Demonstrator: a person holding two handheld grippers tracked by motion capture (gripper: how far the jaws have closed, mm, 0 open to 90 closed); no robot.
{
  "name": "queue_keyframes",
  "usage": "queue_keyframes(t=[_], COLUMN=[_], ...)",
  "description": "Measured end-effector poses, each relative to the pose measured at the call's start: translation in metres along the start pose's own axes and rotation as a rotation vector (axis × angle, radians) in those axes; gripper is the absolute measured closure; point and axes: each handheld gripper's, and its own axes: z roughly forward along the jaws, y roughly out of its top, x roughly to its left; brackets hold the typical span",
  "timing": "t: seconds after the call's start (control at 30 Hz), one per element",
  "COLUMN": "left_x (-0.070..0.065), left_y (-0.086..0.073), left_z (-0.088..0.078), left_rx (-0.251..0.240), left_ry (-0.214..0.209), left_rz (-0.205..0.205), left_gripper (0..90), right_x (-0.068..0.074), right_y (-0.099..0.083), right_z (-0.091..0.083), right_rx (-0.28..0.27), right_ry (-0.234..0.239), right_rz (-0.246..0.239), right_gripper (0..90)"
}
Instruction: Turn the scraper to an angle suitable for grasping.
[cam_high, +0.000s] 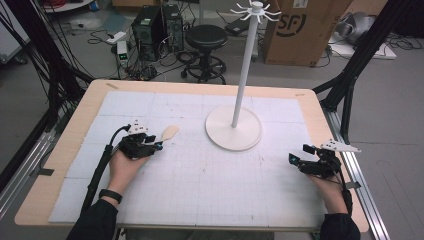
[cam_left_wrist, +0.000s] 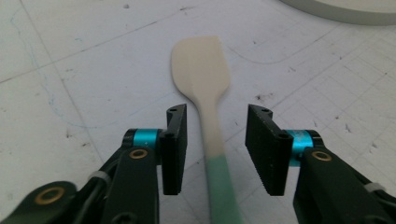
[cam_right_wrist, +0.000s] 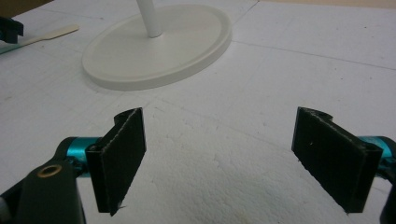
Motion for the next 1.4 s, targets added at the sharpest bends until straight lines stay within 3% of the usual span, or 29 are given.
queue_keyframes(t=[0.2,0.43,0.67,0.9,1.13,1.27,1.3,1.33,1.4], left_x=[-0.004,-0.005,-0.007,-0.005,-0.017,-0.038,-0.051,-0.051,-0.066], left_y=[0.001,0.001,0.001,0.002,0.018,0.033,0.041,0.041,0.049], left_z=[0.008,0.01,0.01,0.005,-0.01,-0.009,-0.005,-0.005,0.001], left_rx=[0.049,0.051,0.048,0.05,-0.035,-0.066,-0.062,-0.062,-0.055], left_ry=[0.03,0.047,0.057,0.04,-0.041,-0.122,-0.176,-0.176,-0.222], left_rz=[0.003,-0.009,-0.028,-0.007,0.048,0.099,0.128,0.128,0.165], left_gripper=[66.6,78.2,80.4,80.8,80.8,80.9,80.9,80.9,80.9], right_x=[0.0,0.0,0.0,-0.001,-0.001,-0.001,-0.001,-0.001,-0.001], right_y=[0.0,0.0,0.0,0.0,0.001,0.002,0.002,0.002,0.002], right_z=[0.0,0.0,-0.001,0.0,-0.001,-0.002,-0.002,-0.002,-0.003], right_rx=[-0.002,0.001,-0.005,-0.002,-0.005,-0.014,-0.017,-0.017,-0.017], right_ry=[0.002,0.005,0.009,0.008,0.004,0.0,0.0,0.0,0.0], right_rz=[0.001,0.002,0.001,0.002,0.007,0.0,0.001,0.001,0.001], right_gripper=[17.2,17.1,17.2,17.2,17.2,17.2,17.2,17.2,17.2])
